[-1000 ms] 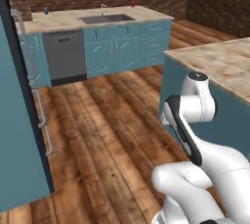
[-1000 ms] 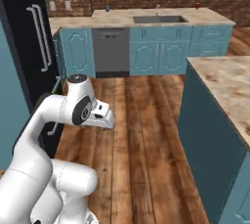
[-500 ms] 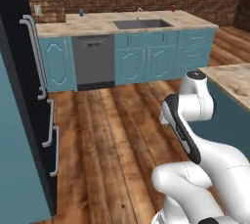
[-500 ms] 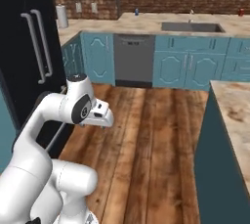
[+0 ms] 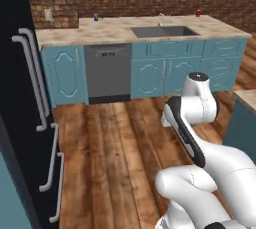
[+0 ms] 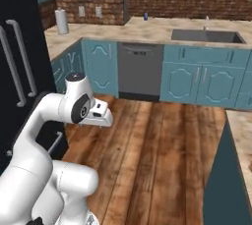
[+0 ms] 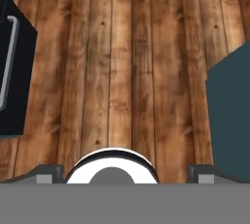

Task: Four empty soda cans are scattered around the kitchen. Gather all the cans and cluster them next to the stove for recycling.

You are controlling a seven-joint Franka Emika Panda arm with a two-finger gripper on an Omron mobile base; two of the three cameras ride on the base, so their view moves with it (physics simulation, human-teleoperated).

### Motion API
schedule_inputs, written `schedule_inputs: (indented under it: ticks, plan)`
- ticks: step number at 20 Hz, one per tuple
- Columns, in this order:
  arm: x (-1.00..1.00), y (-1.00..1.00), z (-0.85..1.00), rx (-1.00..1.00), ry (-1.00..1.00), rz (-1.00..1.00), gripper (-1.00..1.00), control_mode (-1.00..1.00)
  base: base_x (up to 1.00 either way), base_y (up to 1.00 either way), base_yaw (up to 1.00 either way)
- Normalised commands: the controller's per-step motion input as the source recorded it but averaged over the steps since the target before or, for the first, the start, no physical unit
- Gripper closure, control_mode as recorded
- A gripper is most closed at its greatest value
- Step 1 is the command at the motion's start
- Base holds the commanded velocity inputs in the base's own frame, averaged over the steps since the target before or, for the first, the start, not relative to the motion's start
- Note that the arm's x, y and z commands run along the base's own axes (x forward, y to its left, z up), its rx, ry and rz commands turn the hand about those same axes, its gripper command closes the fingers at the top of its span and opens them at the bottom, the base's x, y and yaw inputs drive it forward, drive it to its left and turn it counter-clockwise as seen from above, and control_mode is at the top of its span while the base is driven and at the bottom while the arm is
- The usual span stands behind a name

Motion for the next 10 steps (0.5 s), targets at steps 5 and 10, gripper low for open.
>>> schedule_inputs:
  ticks: [5, 10]
  plan:
    - [0.00, 0.00, 0.00, 0.00, 0.00, 0.00, -1.00, 1.00, 1.00, 0.21, 0.00]
    - [0.00, 0.00, 0.00, 0.00, 0.00, 0.00, -1.00, 1.00, 1.00, 0.19, -0.03]
